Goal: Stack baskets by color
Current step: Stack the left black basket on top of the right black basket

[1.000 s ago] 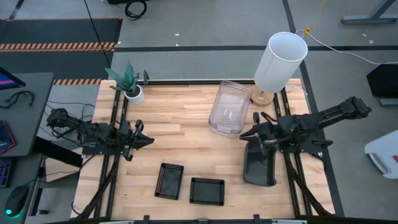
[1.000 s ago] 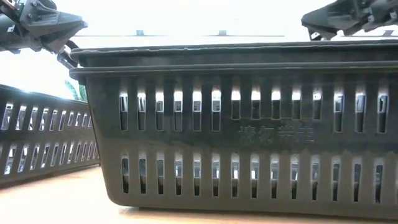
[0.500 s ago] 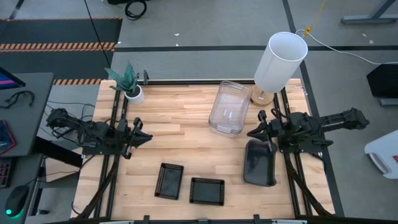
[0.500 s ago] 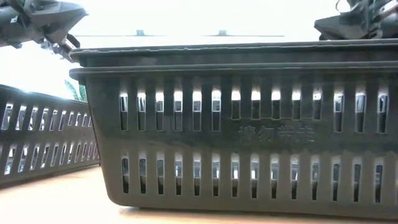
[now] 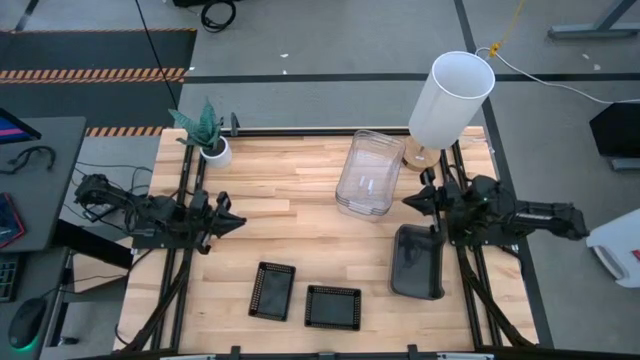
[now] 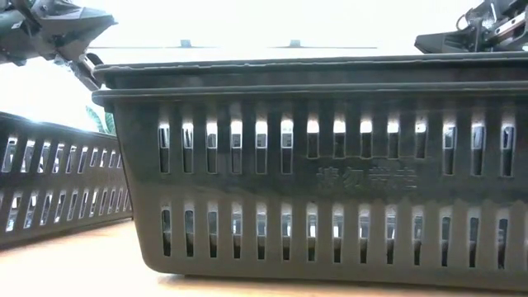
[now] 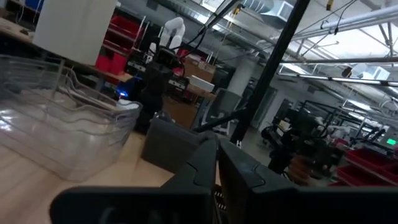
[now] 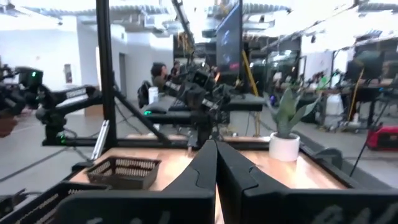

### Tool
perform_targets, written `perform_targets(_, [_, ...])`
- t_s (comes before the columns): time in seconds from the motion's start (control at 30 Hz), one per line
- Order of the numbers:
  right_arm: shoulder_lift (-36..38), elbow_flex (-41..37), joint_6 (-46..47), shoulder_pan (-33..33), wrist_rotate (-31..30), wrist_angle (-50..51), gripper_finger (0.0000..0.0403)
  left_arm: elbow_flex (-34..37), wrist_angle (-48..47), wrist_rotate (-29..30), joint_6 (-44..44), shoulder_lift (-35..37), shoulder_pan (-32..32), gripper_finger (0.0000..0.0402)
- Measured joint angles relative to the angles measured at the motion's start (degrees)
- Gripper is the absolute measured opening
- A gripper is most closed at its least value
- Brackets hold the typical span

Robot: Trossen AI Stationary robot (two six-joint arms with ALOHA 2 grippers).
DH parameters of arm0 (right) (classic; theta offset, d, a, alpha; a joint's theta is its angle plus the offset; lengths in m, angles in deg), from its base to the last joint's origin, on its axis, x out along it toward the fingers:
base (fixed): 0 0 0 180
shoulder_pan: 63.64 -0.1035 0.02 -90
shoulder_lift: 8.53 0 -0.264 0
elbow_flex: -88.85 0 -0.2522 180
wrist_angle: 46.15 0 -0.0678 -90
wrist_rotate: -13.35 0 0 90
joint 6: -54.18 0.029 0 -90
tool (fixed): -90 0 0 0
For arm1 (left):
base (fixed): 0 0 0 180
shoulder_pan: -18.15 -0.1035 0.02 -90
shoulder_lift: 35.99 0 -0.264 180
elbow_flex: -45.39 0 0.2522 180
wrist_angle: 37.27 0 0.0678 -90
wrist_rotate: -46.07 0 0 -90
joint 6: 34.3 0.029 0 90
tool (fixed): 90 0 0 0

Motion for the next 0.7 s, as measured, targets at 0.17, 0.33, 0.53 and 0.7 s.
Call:
perform_targets(0.17, [2.2, -0.9, -0.4, 0.4, -0.4, 0.0, 0.0006, -1.2, -3.8, -3.8, 0.3, -0.9, 0.1, 0.0011])
perform_targets(0.33, [2.3, -0.9, -1.4, 0.4, -2.4, 0.1, 0.0014, -7.5, -12.9, -3.4, -0.4, -6.3, 0.1, 0.0004])
perform_targets(0.53, [2.1, -0.9, -16.3, 0.4, -8.7, 0.7, 0.0019, -12.8, -19.1, -3.5, -0.7, -15.3, 0.1, 0.0022])
perform_targets(0.7, [2.1, -0.9, -18.6, 0.4, -10.8, 0.4, 0.0017, -13.8, -18.8, -3.9, -2.9, -22.0, 0.1, 0.0042])
